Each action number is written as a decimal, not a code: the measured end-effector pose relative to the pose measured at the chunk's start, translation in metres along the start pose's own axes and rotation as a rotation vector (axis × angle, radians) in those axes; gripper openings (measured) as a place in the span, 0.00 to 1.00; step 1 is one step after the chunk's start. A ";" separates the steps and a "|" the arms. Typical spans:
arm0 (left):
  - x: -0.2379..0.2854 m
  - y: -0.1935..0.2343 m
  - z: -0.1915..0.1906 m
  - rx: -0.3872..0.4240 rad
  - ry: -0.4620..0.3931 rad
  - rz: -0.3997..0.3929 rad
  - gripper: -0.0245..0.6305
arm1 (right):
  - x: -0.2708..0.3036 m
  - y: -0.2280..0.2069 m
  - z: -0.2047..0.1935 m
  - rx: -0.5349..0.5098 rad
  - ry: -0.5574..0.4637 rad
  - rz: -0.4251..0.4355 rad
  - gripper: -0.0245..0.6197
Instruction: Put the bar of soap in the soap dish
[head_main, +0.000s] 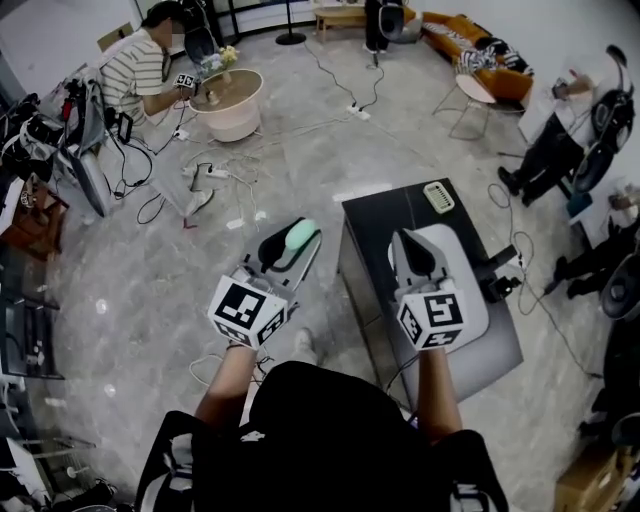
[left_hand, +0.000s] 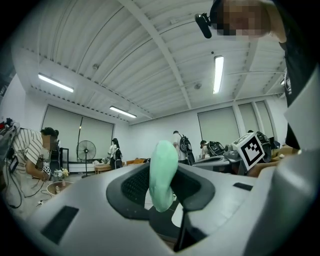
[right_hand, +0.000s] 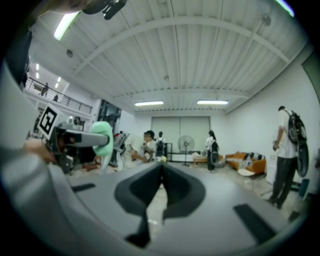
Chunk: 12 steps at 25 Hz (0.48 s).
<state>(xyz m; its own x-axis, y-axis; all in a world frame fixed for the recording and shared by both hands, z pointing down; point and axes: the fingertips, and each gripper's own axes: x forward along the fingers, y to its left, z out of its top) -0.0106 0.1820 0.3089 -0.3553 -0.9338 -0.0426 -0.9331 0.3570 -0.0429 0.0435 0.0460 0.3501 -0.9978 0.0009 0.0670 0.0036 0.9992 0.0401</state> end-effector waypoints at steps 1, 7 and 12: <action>0.005 0.007 0.000 0.003 0.002 -0.004 0.25 | 0.008 -0.002 0.002 0.001 -0.003 -0.002 0.09; 0.027 0.046 -0.004 -0.011 0.019 -0.031 0.25 | 0.056 -0.010 0.006 -0.007 0.026 -0.011 0.09; 0.039 0.085 -0.015 -0.047 0.042 -0.020 0.25 | 0.096 -0.011 0.005 0.000 0.053 -0.018 0.09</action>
<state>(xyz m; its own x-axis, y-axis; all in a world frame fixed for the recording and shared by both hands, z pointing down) -0.1048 0.1757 0.3189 -0.3373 -0.9414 -0.0007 -0.9414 0.3373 0.0034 -0.0521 0.0357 0.3516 -0.9927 -0.0194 0.1188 -0.0146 0.9990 0.0415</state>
